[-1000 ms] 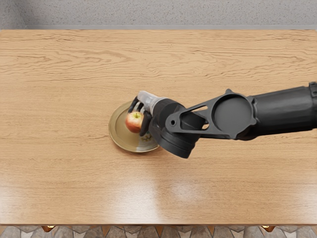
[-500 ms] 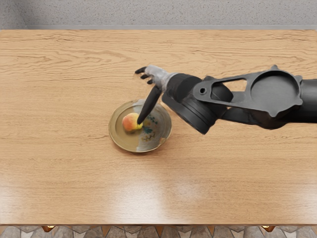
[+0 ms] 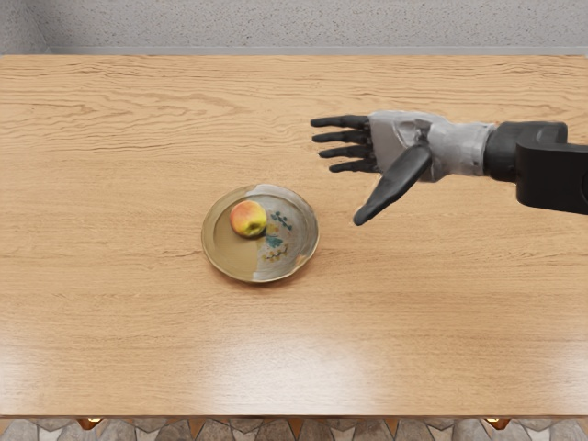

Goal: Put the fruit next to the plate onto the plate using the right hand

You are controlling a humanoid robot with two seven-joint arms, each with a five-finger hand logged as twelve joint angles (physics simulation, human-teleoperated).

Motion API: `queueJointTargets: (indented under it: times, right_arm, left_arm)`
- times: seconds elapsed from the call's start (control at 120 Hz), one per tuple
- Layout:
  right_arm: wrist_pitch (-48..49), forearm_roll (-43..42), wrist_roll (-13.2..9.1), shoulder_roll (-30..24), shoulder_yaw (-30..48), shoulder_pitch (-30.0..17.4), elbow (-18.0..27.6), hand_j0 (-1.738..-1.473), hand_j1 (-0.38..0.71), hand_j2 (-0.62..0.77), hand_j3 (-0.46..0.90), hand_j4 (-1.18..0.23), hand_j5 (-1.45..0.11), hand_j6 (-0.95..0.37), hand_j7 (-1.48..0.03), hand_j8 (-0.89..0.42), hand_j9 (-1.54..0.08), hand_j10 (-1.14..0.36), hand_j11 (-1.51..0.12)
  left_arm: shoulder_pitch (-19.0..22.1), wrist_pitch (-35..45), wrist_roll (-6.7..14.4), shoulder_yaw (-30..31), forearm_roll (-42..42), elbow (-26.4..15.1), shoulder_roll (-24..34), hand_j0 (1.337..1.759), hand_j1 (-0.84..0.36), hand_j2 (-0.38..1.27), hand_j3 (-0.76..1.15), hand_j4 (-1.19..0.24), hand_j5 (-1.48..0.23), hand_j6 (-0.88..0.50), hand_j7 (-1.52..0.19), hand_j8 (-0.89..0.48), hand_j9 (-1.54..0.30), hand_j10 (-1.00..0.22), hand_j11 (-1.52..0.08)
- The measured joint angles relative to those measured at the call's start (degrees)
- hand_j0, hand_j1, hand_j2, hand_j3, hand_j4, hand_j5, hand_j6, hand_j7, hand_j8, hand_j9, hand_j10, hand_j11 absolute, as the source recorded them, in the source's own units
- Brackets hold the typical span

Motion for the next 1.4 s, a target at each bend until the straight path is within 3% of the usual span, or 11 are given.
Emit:
queueJointTargets:
  times: [0.15, 0.267, 0.392, 1.4]
  right_arm:
    - [14.0, 11.0, 0.0, -5.8, 6.5, -8.9, -4.8, -1.658, -0.29, -0.01, 0.0, -0.05, -0.07, -0.05, -0.07, -0.05, -0.07, -0.05, -0.07]
    - [17.4, 17.1, 0.0, -7.8, 7.8, -12.6, -9.7, -1.658, -0.29, -0.01, 0.0, -0.05, -0.07, -0.05, -0.07, -0.05, -0.07, -0.05, -0.07]
    - [18.5, 19.7, 0.0, -8.8, 8.3, -14.9, -11.9, -1.658, -0.29, -0.01, 0.0, -0.05, -0.06, -0.05, -0.06, -0.05, -0.06, -0.05, -0.06]
    - [19.0, 20.9, 0.0, -9.2, 8.5, -16.1, -13.0, -1.658, -0.29, -0.01, 0.0, -0.05, -0.06, -0.04, -0.06, -0.05, -0.06, -0.05, -0.06]
  left_arm:
    - [0.0, 0.0, 0.0, 0.0, 0.0, 0.0, 0.0, 1.658, 0.06, 0.05, 0.0, -0.24, -0.32, -0.24, -0.32, -0.24, -0.32, -0.24, -0.32]
    - [0.0, 0.0, 0.0, 0.0, 0.0, 0.0, 0.0, 1.658, 0.06, 0.05, 0.0, -0.24, -0.32, -0.24, -0.32, -0.24, -0.32, -0.24, -0.32]
    - [0.0, 0.0, 0.0, 0.0, 0.0, 0.0, 0.0, 1.658, 0.06, 0.05, 0.0, -0.24, -0.32, -0.24, -0.32, -0.24, -0.32, -0.24, -0.32]
    - [0.0, -0.1, 0.0, 0.0, 0.0, -0.1, 0.0, 1.658, 0.06, 0.05, 0.0, -0.25, -0.32, -0.25, -0.32, -0.24, -0.32, -0.24, -0.32]
